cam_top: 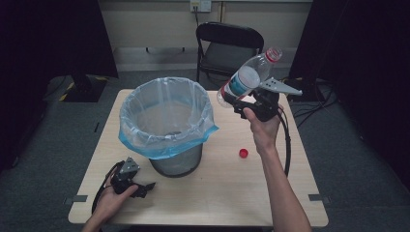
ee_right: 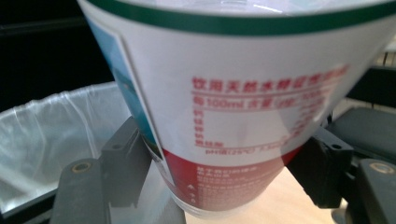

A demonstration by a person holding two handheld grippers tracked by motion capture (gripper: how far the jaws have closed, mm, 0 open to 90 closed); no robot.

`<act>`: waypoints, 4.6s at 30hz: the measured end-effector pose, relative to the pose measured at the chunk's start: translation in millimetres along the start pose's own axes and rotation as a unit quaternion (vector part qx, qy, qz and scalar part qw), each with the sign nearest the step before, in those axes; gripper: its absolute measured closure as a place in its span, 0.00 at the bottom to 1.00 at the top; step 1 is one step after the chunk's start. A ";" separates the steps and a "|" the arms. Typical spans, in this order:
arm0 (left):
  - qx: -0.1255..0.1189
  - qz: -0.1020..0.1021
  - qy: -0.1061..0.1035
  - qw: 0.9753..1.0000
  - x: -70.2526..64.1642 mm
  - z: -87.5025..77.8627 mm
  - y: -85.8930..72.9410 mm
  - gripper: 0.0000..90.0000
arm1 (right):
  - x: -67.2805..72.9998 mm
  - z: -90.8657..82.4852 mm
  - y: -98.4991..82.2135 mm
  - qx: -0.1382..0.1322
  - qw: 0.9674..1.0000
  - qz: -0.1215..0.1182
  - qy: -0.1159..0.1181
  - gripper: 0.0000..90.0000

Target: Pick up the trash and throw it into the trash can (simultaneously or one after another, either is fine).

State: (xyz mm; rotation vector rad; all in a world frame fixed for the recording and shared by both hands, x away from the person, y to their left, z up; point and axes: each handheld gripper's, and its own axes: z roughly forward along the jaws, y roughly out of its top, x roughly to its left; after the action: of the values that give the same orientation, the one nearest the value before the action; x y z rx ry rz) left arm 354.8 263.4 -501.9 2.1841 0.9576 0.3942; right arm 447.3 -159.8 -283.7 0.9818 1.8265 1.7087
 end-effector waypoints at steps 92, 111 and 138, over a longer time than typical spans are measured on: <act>0.000 0.000 0.000 1.000 0.0 0.0 0.0 0.00 | 31.2 21.1 26.5 0.032 0.996 -0.030 0.082 0.25; 0.000 0.000 -0.001 1.000 0.1 0.0 0.0 0.00 | 3.3 -4.0 5.5 0.061 0.997 -0.034 0.018 0.27; 0.000 0.000 -0.001 1.000 0.0 0.0 0.0 0.00 | -31.5 -26.1 -54.3 0.121 0.992 -0.003 -0.031 0.27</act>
State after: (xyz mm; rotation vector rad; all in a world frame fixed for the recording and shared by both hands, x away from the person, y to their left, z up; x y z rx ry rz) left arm 354.8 263.4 -501.9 2.1844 0.9564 0.3931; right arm 437.9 -199.6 -338.1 1.1101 2.0265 1.4599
